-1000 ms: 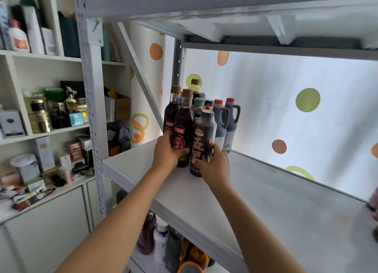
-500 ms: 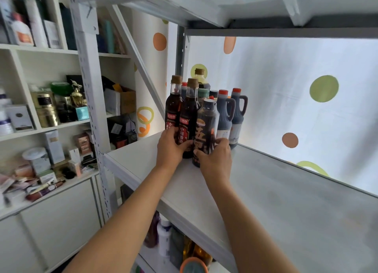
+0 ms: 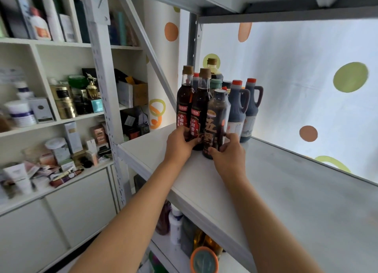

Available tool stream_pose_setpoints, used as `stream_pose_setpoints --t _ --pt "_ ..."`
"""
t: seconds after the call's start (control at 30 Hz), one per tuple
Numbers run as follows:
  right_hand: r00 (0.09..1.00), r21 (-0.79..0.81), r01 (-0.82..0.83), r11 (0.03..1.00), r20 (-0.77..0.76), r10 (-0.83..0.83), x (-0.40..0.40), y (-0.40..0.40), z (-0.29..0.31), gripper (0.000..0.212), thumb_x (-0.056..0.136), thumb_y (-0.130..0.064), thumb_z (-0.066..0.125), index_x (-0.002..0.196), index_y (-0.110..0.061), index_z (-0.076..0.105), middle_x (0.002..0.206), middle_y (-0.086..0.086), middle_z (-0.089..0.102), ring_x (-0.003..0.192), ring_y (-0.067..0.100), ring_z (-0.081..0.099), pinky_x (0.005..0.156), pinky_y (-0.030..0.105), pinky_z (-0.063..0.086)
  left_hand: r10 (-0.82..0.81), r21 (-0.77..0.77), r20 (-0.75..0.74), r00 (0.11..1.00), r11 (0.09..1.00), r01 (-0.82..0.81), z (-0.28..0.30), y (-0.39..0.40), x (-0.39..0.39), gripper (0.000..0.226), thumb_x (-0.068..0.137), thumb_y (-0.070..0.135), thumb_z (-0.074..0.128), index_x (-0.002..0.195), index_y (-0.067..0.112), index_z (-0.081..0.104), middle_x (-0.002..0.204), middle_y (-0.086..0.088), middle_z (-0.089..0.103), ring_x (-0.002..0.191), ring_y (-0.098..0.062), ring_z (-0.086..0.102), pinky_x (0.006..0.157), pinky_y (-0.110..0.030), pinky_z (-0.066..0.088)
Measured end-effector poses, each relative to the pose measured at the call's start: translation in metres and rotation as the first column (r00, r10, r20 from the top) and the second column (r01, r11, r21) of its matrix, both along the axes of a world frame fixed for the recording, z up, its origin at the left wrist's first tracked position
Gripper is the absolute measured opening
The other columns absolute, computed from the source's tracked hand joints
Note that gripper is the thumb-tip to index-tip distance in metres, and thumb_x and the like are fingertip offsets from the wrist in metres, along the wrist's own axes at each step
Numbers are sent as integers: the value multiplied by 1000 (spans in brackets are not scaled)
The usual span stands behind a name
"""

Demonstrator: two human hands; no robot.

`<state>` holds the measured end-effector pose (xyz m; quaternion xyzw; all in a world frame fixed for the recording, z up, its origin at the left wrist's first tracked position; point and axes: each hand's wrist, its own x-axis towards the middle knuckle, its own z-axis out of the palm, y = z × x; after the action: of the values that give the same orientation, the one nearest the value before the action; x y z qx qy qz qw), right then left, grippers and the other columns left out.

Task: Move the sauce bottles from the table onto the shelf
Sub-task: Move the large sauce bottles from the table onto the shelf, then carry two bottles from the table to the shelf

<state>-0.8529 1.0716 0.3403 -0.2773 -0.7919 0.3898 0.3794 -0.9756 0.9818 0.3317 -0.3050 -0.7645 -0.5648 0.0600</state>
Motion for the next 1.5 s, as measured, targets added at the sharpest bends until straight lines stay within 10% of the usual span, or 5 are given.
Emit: stream_pose_setpoints --t 0.4,0.57,0.73,1.13,1.5 --pt "825 32 -44 999 565 18 35 -60 -3 53 92 -32 58 137 -10 41 140 11 46 125 30 49 108 43 40 -103 -538 -154 983 843 4 -12 -70 36 28 94 31 54 108 8 63 109 -8 64 100 -25 58 84 -37 48" --pt "718 385 -221 896 687 -118 83 -119 -17 54 105 -43 22 150 -15 33 159 4 31 148 22 23 121 42 14 -164 -424 -408 898 905 -28 -41 -108 75 49 100 31 26 125 12 63 133 -4 61 128 -20 49 112 -33 26" --pt "717 583 -231 779 643 -268 120 -161 -49 57 106 -37 15 159 -16 8 166 4 3 153 17 -2 124 40 -2 -163 -315 -249 955 946 79 -57 -148 126 46 106 29 29 144 7 43 152 -4 40 146 -14 24 120 -25 13" --pt "803 281 -479 832 523 286 168 -225 -105 57 106 -38 21 158 -19 10 165 -6 1 144 -3 -15 119 23 -13 119 -390 -238 964 897 -207 -104 -261 218 49 107 28 27 153 12 21 162 -1 17 149 -9 -2 123 -32 9" --pt "391 145 -919 368 471 791 230 -345 -154 51 108 -23 24 157 -12 13 165 0 6 148 2 -8 124 30 -4 638 -515 -140 757 607 -606 -152 -385 360 54 103 11 36 154 11 18 162 -1 13 149 -9 -5 123 -30 7"
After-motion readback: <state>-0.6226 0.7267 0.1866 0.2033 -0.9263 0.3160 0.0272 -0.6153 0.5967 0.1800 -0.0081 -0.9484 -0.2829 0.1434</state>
